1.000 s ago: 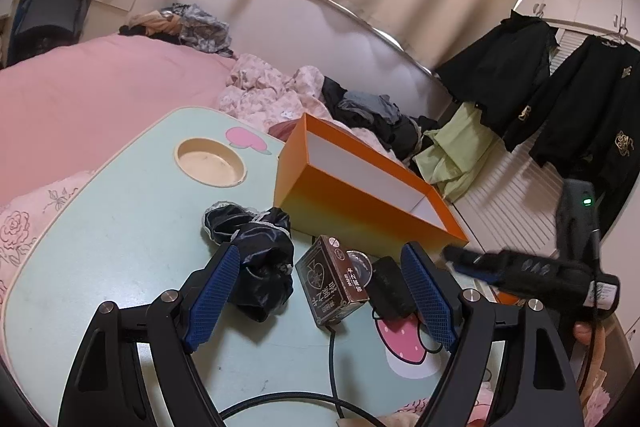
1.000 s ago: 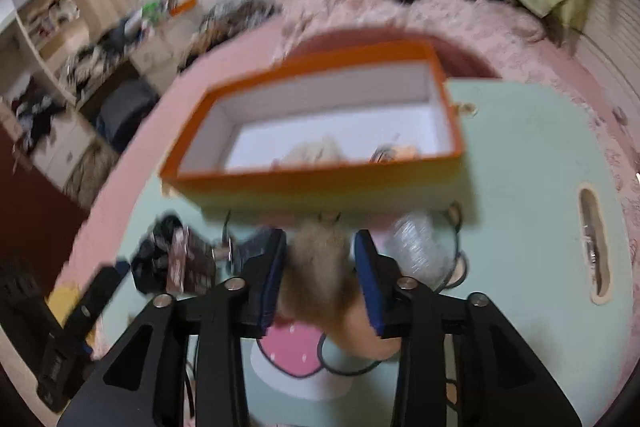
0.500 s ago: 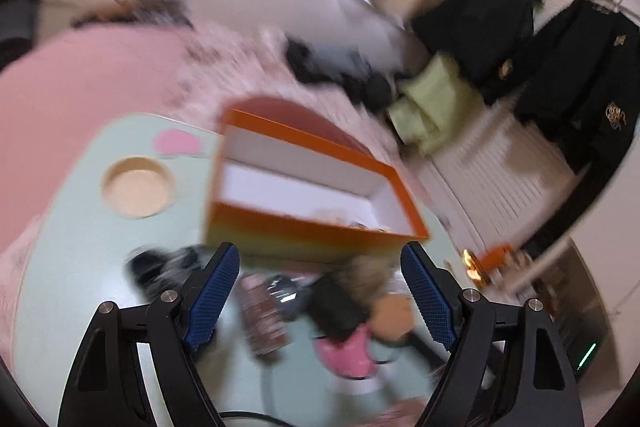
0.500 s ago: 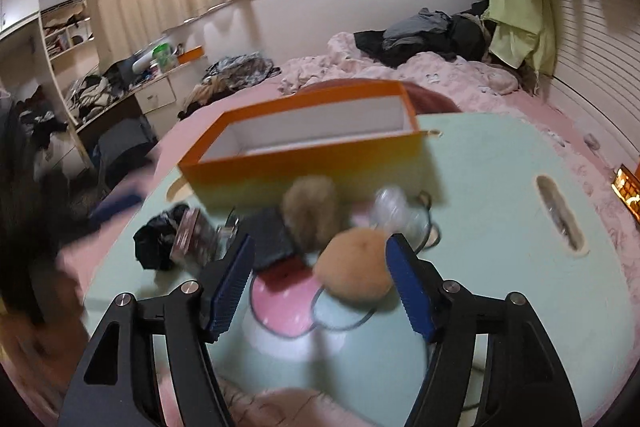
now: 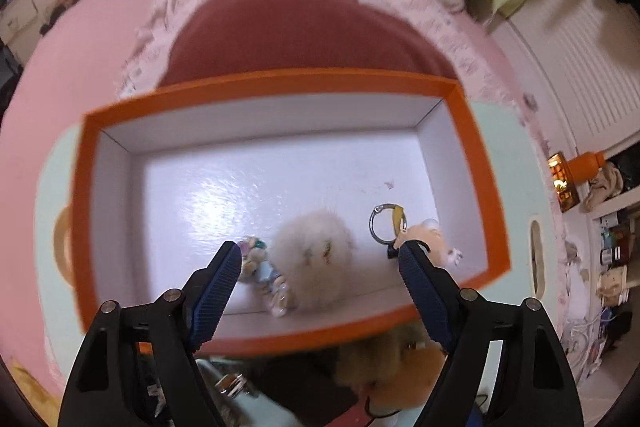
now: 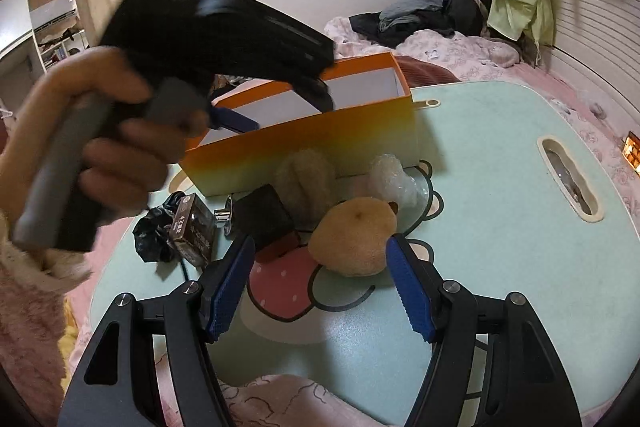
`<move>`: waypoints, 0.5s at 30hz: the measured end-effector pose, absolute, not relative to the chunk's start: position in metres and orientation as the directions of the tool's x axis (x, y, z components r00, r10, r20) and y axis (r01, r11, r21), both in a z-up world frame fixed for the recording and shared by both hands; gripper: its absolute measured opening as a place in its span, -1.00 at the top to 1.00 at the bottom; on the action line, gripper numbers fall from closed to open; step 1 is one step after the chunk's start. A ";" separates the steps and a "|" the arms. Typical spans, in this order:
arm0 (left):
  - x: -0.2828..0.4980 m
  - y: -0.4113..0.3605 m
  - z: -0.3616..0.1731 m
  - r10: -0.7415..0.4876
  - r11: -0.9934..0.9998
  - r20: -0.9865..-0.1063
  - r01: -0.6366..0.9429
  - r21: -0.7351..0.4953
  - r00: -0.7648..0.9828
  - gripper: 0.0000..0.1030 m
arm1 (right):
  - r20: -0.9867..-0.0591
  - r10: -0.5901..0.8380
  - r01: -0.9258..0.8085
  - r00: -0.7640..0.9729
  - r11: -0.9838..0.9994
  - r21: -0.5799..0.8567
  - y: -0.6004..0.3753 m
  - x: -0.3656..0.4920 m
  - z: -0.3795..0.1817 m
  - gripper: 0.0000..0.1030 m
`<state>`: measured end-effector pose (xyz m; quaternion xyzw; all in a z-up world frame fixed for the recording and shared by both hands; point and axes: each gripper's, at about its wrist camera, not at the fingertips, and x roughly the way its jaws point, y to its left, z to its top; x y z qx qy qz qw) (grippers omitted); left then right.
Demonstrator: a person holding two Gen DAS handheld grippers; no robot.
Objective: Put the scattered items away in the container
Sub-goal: 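Grasp white fluffy pompom in box with left tool, place on table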
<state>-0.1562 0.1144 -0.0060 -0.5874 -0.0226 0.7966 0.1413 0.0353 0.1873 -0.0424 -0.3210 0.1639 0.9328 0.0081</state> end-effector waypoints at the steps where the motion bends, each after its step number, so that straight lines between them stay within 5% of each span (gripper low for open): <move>1: -0.159 0.118 -0.010 0.253 -0.958 -0.935 -0.199 -0.206 -0.248 -0.57 | -0.602 -0.092 -0.119 -0.794 -0.946 0.302 0.188 0.035 -0.043 -0.33; 6: -0.164 0.125 -0.028 0.243 -0.957 -0.948 -0.208 -0.201 -0.204 -0.32 | -0.600 -0.104 -0.116 -0.793 -0.942 0.316 0.188 0.035 -0.043 -0.33; 8: -0.163 0.124 -0.027 0.201 -0.967 -0.949 -0.201 -0.154 -0.241 0.27 | -0.599 -0.105 -0.117 -0.794 -0.940 0.320 0.188 0.036 -0.044 -0.33; 15: -0.160 0.106 -0.017 0.273 -0.954 -0.924 -0.199 -0.224 -0.269 0.36 | -0.602 -0.112 -0.119 -0.791 -0.936 0.331 0.187 0.036 -0.045 -0.33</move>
